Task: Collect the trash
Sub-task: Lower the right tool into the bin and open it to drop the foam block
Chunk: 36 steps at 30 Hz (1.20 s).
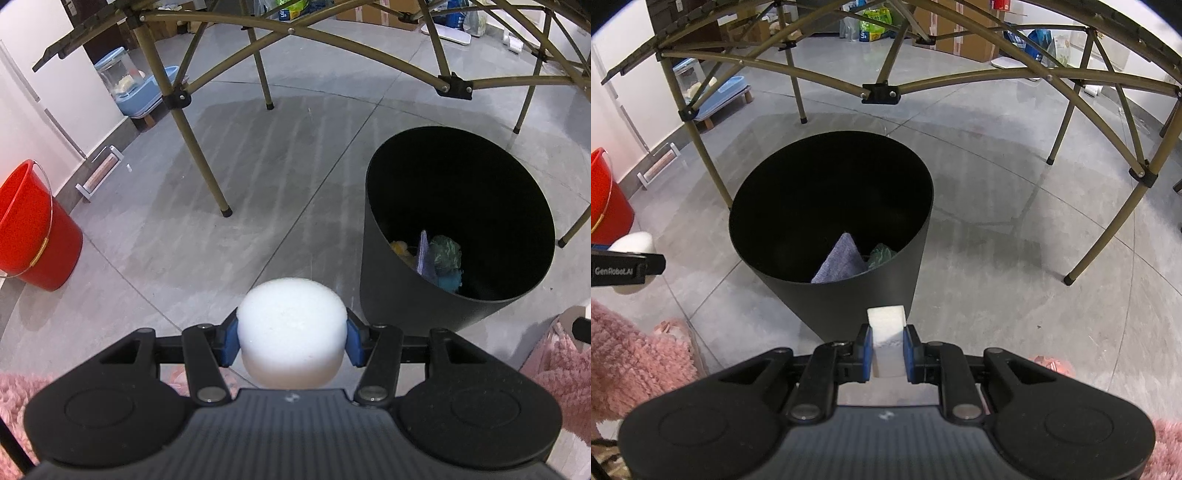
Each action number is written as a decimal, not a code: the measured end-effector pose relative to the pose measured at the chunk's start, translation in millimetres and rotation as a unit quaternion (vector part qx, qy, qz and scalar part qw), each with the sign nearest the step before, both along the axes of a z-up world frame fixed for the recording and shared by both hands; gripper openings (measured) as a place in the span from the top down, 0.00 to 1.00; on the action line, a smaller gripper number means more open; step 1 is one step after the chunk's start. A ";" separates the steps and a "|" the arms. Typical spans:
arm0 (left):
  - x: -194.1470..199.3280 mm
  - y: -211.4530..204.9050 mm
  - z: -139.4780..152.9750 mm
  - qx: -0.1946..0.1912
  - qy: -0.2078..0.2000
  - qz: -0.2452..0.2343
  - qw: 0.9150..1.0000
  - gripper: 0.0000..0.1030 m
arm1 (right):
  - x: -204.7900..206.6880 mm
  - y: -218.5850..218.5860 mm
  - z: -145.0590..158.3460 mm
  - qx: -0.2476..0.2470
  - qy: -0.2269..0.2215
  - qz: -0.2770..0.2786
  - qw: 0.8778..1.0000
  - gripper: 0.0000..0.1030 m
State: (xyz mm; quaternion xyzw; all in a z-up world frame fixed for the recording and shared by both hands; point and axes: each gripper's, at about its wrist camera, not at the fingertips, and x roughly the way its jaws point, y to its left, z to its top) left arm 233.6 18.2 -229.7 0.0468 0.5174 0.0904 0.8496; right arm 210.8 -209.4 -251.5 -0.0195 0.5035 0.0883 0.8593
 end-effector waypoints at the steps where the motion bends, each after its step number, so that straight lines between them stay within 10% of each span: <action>1: 1.1 0.1 0.2 0.001 -0.001 0.001 1.000 0.47 | 0.7 0.4 -0.2 -0.001 0.000 0.000 1.000 0.84; 36: 25.9 26.2 2.8 -0.023 0.006 0.076 0.997 0.47 | 85.1 53.9 16.4 0.014 -0.048 -0.002 0.999 0.84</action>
